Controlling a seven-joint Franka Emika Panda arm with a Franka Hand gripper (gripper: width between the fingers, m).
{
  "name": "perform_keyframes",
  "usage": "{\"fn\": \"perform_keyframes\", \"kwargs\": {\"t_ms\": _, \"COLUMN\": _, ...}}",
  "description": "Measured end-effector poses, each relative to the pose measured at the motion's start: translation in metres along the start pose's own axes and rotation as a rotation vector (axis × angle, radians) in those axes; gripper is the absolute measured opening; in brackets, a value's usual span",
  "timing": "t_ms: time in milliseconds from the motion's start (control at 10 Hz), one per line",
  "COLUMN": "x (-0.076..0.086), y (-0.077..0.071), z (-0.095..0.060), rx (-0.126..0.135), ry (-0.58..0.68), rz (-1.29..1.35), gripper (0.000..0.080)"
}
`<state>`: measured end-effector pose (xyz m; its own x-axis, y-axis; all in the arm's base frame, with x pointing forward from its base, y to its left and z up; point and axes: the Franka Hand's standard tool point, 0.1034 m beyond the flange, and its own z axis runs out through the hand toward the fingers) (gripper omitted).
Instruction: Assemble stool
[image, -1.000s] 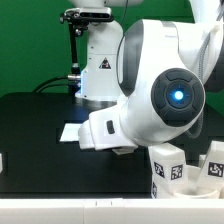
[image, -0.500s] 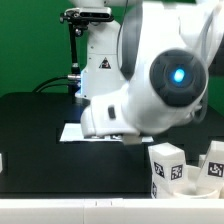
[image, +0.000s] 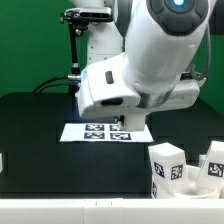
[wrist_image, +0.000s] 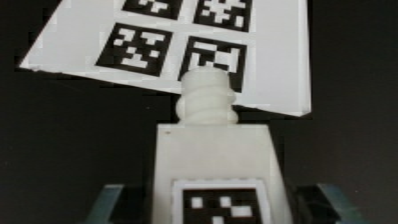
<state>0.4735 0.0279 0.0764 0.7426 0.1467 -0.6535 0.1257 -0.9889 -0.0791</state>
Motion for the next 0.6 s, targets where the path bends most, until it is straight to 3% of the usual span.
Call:
{"fn": "perform_keyframes", "kwargs": {"t_ms": 100, "x": 0.007, "y": -0.019, "z": -0.024, "rx": 0.047, "ry": 0.099, "rz": 0.018, "gripper": 0.0333}}
{"fn": "perform_keyframes", "kwargs": {"t_ms": 200, "x": 0.011, "y": -0.032, "z": -0.049, "rx": 0.072, "ry": 0.188, "rz": 0.026, "gripper": 0.0333}}
{"fn": "perform_keyframes", "kwargs": {"t_ms": 300, "x": 0.019, "y": -0.034, "z": -0.061, "rx": 0.057, "ry": 0.308, "rz": 0.021, "gripper": 0.0333}}
{"fn": "perform_keyframes", "kwargs": {"t_ms": 500, "x": 0.017, "y": -0.03, "z": -0.055, "rx": 0.047, "ry": 0.401, "rz": 0.031, "gripper": 0.0334}}
{"fn": "perform_keyframes", "kwargs": {"t_ms": 600, "x": 0.024, "y": -0.028, "z": -0.061, "rx": 0.037, "ry": 0.49, "rz": 0.038, "gripper": 0.0334}}
